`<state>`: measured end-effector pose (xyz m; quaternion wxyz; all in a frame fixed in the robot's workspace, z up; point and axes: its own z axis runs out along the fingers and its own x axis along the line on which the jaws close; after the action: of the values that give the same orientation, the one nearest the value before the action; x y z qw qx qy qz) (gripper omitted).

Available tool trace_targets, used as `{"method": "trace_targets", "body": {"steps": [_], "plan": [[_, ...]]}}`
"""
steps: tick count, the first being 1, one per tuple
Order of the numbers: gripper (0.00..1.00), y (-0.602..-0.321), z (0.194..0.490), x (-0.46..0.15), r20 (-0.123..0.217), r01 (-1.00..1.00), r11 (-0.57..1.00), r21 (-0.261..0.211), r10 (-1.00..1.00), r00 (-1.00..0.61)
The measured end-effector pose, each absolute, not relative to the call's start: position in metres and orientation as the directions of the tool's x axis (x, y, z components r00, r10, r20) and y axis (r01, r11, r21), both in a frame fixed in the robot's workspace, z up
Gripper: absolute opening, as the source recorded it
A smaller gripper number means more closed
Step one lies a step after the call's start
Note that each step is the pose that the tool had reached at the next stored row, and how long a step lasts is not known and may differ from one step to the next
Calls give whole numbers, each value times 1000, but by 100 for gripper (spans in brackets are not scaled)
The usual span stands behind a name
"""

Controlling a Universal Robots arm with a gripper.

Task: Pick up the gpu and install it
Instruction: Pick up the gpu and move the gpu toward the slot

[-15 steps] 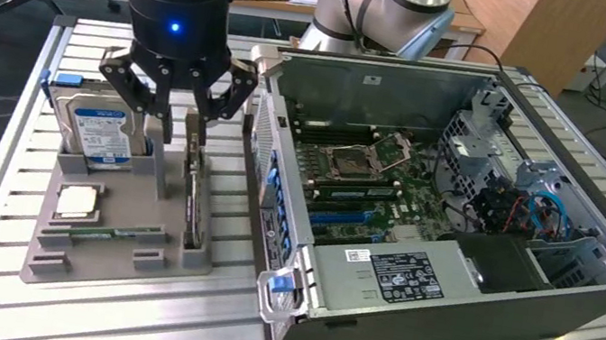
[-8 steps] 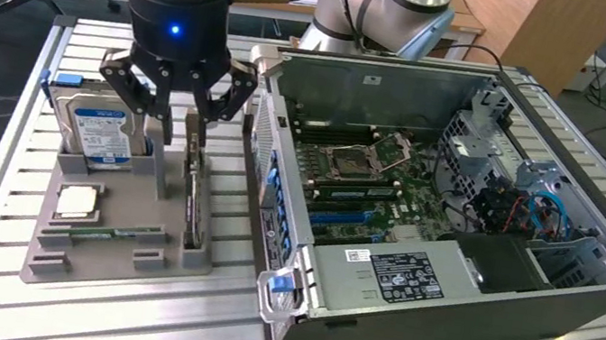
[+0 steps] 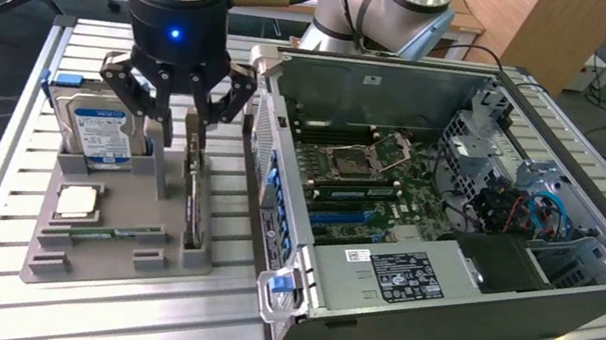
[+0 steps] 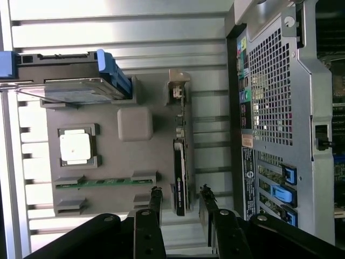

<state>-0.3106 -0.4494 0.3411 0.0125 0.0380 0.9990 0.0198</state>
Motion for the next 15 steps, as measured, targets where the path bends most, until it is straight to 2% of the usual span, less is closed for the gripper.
{"method": "trace_targets", "body": {"steps": [15], "plan": [[42, -449, 334, -311, -24, 75, 996, 41, 76, -997]]}}
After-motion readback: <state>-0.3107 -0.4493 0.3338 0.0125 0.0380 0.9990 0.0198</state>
